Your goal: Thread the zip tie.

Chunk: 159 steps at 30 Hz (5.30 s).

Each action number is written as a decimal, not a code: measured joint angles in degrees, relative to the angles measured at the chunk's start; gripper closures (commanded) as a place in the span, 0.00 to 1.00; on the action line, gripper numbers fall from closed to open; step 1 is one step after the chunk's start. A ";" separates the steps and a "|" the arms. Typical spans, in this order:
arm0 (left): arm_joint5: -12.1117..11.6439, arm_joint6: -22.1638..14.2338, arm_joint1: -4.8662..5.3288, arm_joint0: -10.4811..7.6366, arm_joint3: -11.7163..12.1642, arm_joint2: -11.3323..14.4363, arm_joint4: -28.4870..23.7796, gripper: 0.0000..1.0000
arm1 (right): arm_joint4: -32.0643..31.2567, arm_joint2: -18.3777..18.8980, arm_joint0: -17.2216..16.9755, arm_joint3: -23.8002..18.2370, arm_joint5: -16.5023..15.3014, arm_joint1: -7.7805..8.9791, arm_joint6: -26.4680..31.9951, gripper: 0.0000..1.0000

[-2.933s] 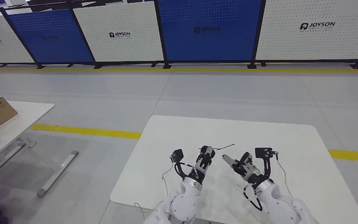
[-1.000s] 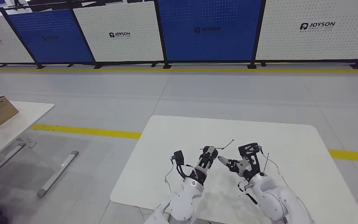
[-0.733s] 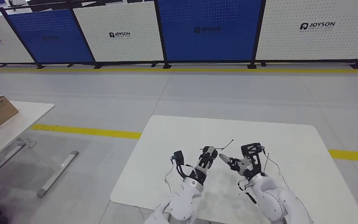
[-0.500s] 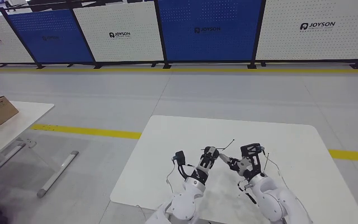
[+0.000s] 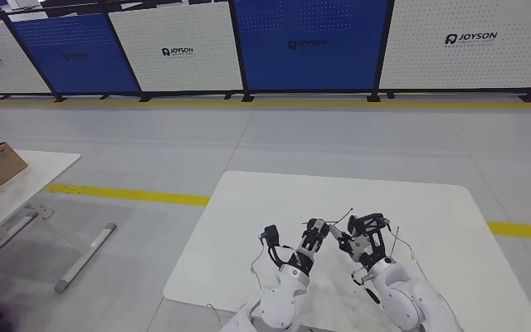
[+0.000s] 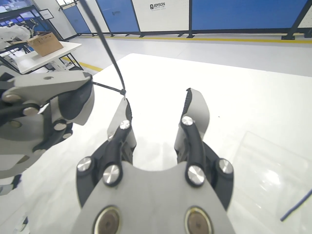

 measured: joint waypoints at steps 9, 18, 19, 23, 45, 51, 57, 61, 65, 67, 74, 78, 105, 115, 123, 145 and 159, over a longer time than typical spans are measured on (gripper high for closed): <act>0.20 0.02 -0.16 -0.22 1.00 0.33 0.39 1.00 | -0.30 0.19 -0.50 -0.54 -0.63 0.04 -1.02 0.64; 0.24 0.31 -0.38 -0.50 1.88 1.10 1.33 1.00 | -0.71 0.05 -0.58 -0.64 -1.51 0.08 -0.60 0.70; 0.15 0.30 -0.41 -0.51 1.89 1.15 1.33 1.00 | -0.74 -0.02 -0.53 -0.54 -1.61 0.07 -0.51 0.71; -0.16 0.26 -0.47 -0.49 1.89 1.23 1.23 1.00 | -0.44 -0.16 -0.33 -0.20 -2.00 0.03 -0.30 0.75; -2.05 0.16 -0.67 -0.24 1.76 1.31 1.65 1.00 | 1.56 0.29 -0.14 0.12 -3.88 0.11 0.73 1.00; -3.87 -0.41 -0.57 0.39 1.18 1.15 1.95 1.00 | 1.64 0.21 0.00 0.08 -4.15 0.15 1.54 1.00; -4.32 -0.29 -0.50 0.79 0.73 0.78 2.10 1.00 | 1.80 0.12 0.12 0.10 -4.15 0.14 1.77 1.00; -4.42 -0.11 -0.51 0.81 0.69 0.53 1.96 1.00 | 2.54 0.34 0.02 0.17 -4.46 0.17 1.75 0.53; -4.20 0.34 -0.58 0.59 1.12 0.41 1.90 1.00 | 2.85 0.70 -0.45 -0.18 -5.30 0.29 1.03 0.53; -4.12 0.56 -0.64 0.42 1.39 0.44 1.87 1.00 | 3.07 0.92 -0.74 -0.39 -5.47 0.34 0.59 0.55; -4.11 0.85 -0.76 0.23 1.85 0.63 2.20 1.00 | 3.94 1.29 -0.89 -0.34 -5.69 0.40 0.26 0.68; -4.08 1.07 -0.82 0.20 2.16 0.81 2.64 1.00 | 4.00 1.27 -0.82 -0.24 -5.79 0.41 0.02 0.71; -4.14 2.88 -1.22 -0.16 3.40 1.22 4.72 1.00 | 4.47 1.09 -0.71 -0.10 -6.54 0.51 -0.53 1.00; -5.30 2.90 -1.29 0.17 2.88 1.03 4.50 1.00 | 4.64 0.74 -0.35 0.32 -6.52 0.50 0.06 1.00; -5.14 3.19 -1.36 0.18 2.90 0.99 5.03 1.00 | 4.45 0.96 -0.57 -0.05 -7.07 0.64 0.20 0.69; -5.36 2.99 -1.51 0.48 3.34 1.12 5.96 1.00 | 4.64 1.44 -1.03 -0.85 -6.44 0.79 -0.80 0.82; -5.73 3.17 -1.64 0.46 3.59 1.26 6.47 1.00 | 4.87 1.26 -0.90 -0.61 -6.61 0.82 -0.67 1.00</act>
